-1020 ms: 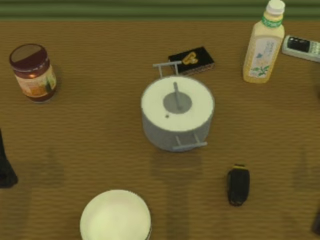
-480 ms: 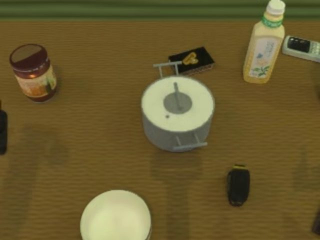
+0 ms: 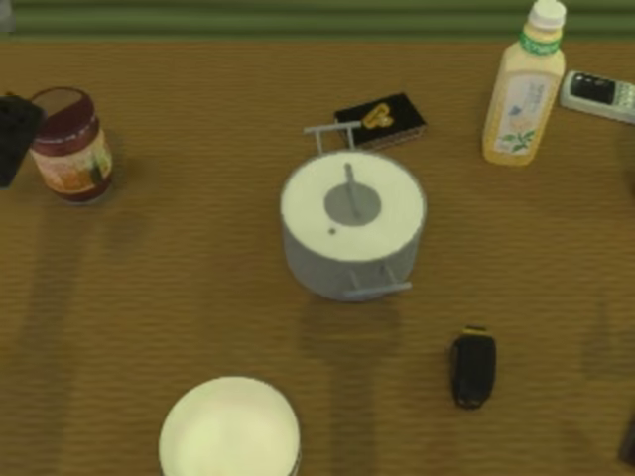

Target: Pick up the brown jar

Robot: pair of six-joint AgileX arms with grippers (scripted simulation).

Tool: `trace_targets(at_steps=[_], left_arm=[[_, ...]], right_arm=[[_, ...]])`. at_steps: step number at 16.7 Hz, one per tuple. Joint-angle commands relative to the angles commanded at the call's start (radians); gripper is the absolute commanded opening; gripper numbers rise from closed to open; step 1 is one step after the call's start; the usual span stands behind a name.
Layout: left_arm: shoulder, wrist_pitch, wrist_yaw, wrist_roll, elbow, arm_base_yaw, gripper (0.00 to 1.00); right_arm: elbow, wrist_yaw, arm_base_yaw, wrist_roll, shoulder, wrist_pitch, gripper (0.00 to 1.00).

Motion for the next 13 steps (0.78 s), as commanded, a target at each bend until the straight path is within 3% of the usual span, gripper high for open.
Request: trace_targets(at_steps=[7,13], left_arm=[[0.639,-0.381,0.019,0.232,0.661,0.007,1.00],[1.020,-0.596,0.029,0.383,1.120,0.015,1.00]], right_arm=[[0.000,0.000,0.000,0.000,0.000,0.000,1.00],[0.000,0.000,0.000,0.000,0.000,0.000,1.00]])
